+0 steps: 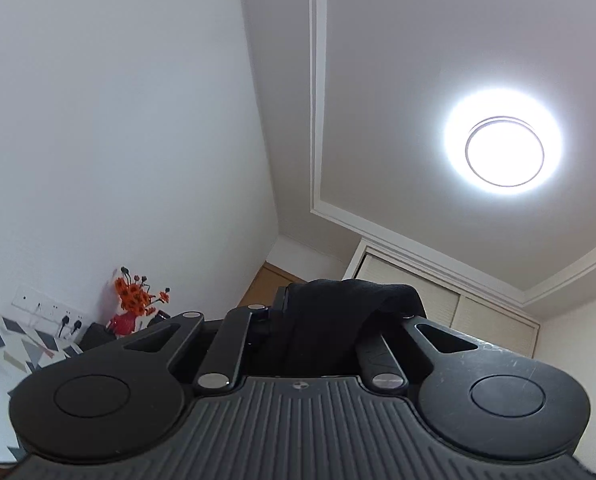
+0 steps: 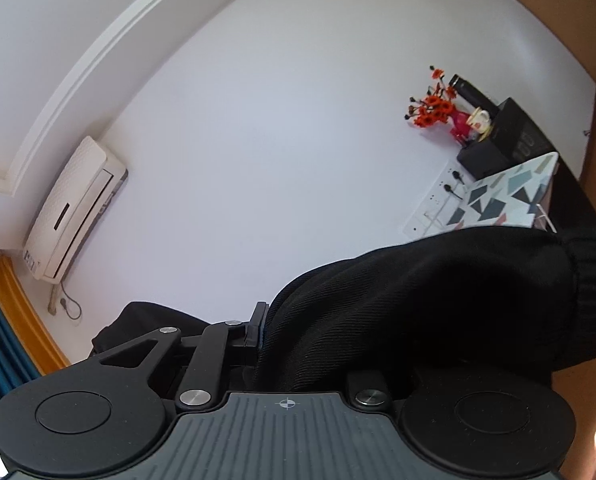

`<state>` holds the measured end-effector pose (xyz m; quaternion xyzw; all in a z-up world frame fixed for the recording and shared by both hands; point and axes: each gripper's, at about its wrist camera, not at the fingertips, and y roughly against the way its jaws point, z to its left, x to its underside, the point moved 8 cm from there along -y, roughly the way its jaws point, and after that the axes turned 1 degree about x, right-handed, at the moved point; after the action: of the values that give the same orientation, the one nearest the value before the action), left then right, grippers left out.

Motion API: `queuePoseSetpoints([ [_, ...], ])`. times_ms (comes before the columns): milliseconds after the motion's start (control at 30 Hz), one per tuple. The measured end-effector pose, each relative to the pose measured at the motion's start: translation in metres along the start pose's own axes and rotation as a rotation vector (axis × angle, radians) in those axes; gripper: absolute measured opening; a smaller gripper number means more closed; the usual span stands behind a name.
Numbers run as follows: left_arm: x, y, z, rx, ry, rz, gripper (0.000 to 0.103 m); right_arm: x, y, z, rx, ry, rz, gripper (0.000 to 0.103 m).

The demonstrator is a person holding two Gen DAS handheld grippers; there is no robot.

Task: Fold clothes
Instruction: 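Lift the black garment out of the pile with both tools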

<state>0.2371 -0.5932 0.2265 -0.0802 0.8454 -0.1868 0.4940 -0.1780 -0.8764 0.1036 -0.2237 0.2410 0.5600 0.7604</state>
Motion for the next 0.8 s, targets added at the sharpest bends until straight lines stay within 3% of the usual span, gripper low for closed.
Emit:
queuePoseSetpoints([
  [267, -0.015, -0.054, 0.044, -0.110, -0.072, -0.021, 0.008, -0.049, -0.095, -0.045, -0.067, -0.004, 0.020, 0.015],
  [467, -0.011, -0.090, 0.066, -0.279, -0.099, -0.068, 0.008, -0.105, -0.162, -0.085, -0.157, 0.012, 0.079, 0.015],
  [800, -0.021, -0.161, 0.062, -0.482, -0.188, -0.315, 0.008, -0.226, -0.278, -0.131, -0.354, 0.081, 0.246, 0.015],
])
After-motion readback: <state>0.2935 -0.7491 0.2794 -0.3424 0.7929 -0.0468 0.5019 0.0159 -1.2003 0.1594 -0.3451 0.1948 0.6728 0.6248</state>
